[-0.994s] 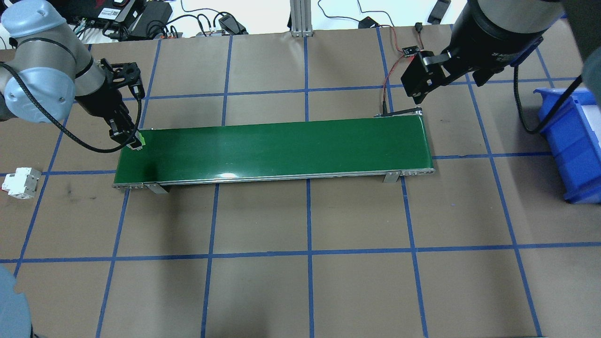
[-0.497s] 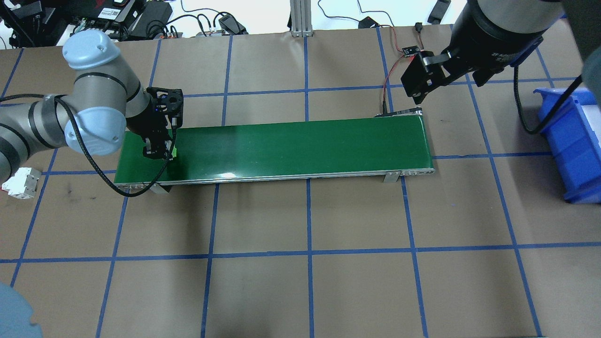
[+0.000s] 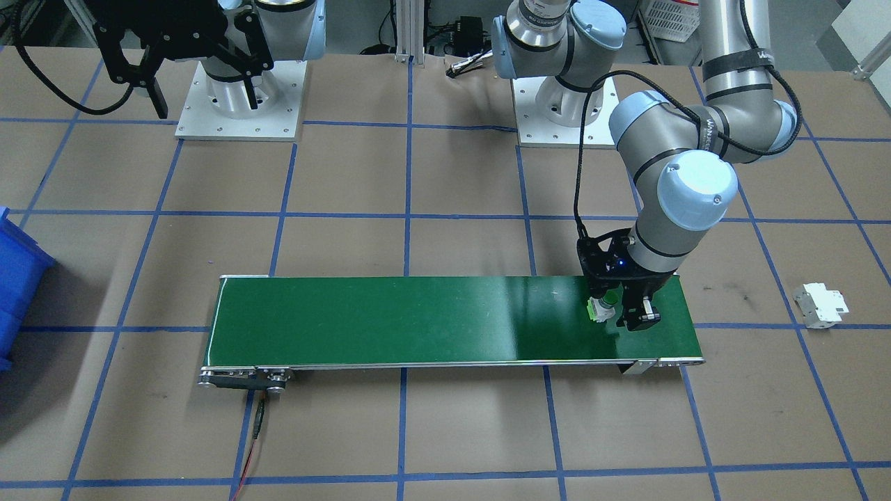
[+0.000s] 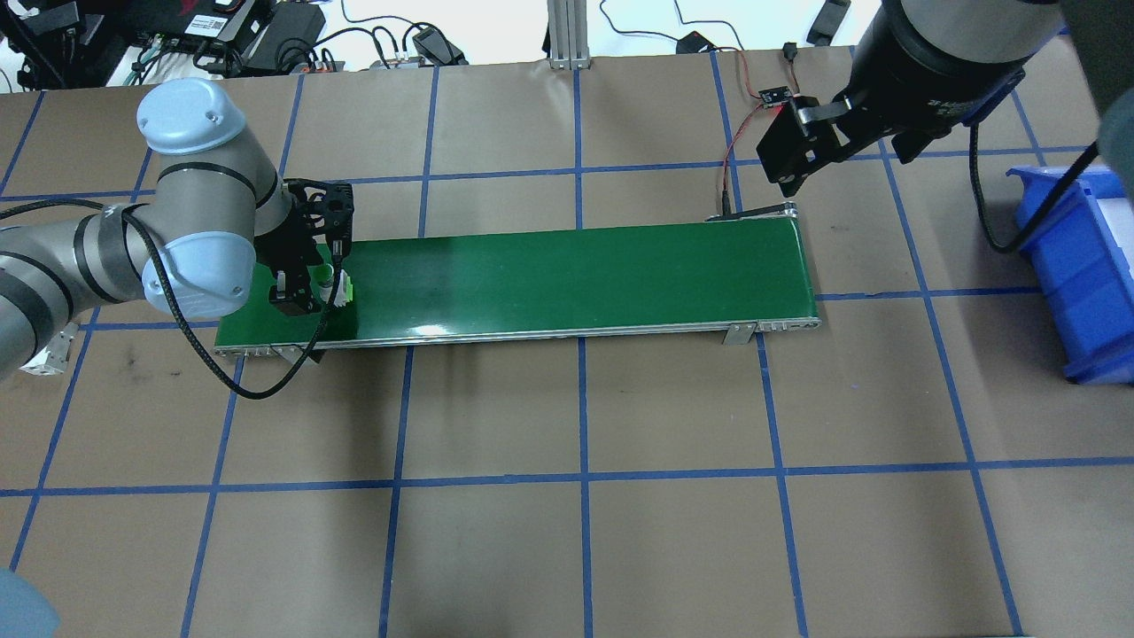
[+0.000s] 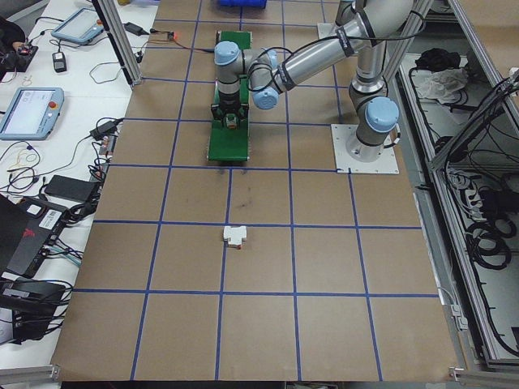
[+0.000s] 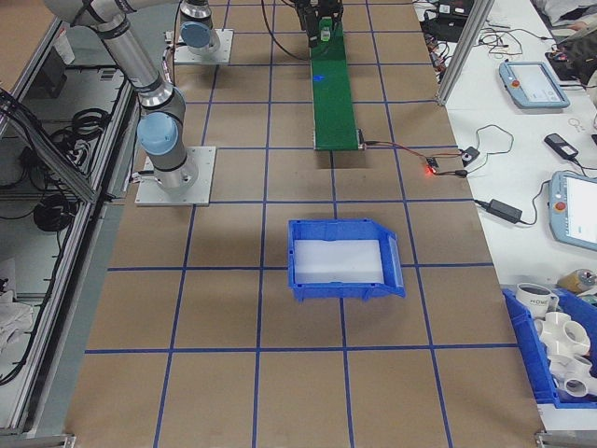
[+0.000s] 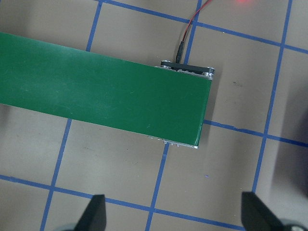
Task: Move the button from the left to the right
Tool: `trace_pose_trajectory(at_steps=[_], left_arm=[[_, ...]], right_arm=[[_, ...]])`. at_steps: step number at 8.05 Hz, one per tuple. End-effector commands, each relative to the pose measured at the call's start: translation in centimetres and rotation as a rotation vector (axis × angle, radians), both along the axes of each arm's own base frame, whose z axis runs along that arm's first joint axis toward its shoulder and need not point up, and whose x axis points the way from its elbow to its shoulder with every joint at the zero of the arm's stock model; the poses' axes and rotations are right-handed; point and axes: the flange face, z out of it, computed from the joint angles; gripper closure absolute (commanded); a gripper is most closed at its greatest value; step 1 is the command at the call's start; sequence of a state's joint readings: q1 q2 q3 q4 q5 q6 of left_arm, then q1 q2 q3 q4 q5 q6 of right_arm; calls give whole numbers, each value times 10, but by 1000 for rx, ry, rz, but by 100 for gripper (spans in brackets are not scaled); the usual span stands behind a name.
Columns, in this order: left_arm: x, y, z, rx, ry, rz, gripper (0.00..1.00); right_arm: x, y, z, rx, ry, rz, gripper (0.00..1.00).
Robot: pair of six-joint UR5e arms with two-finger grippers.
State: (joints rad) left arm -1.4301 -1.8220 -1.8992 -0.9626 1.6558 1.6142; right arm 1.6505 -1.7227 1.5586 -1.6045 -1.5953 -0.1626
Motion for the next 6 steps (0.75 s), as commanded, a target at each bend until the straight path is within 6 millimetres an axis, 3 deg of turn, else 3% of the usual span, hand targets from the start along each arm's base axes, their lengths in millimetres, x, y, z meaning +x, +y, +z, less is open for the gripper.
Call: trace_pose_trajectory(at_steps=[1, 2, 6], left_arm=[[0, 1, 4, -10, -12, -3, 0], [-1, 2, 14, -35, -1, 46, 0], [-13, 5, 32, -106, 126, 862, 0]], right_arm=[[0, 0, 0, 0, -1, 0, 0], [0, 0, -1, 5, -1, 0, 0], [2, -1, -4, 15, -19, 13, 0]])
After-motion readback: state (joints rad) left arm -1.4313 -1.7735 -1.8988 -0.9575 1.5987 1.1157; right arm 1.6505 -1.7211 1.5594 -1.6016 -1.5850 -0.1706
